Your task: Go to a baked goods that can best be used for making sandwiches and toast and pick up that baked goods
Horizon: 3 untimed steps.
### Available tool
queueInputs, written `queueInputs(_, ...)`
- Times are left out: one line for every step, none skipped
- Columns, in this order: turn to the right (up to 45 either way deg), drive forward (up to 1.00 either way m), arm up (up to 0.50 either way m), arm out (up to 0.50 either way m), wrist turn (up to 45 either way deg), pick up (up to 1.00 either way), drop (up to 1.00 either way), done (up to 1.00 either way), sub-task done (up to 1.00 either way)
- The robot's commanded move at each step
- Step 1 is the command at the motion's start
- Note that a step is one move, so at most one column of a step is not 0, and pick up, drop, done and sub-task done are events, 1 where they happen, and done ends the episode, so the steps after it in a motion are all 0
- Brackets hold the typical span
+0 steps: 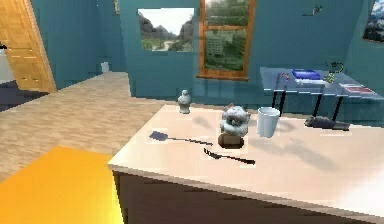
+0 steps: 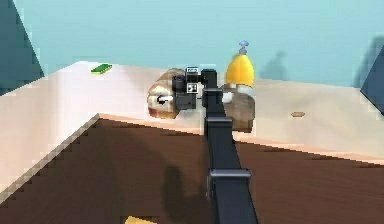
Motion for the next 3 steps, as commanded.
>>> queueInputs(0.0,0.00,0.00,0.00,0.0,1.00,0.00,0.00,0.00)
queueInputs(0.0,0.00,0.08,0.00,0.0,0.00,0.00,0.00,0.00)
queueInputs(0.0,0.00,0.00,0.00,0.0,0.00,0.00,1.00,0.00)
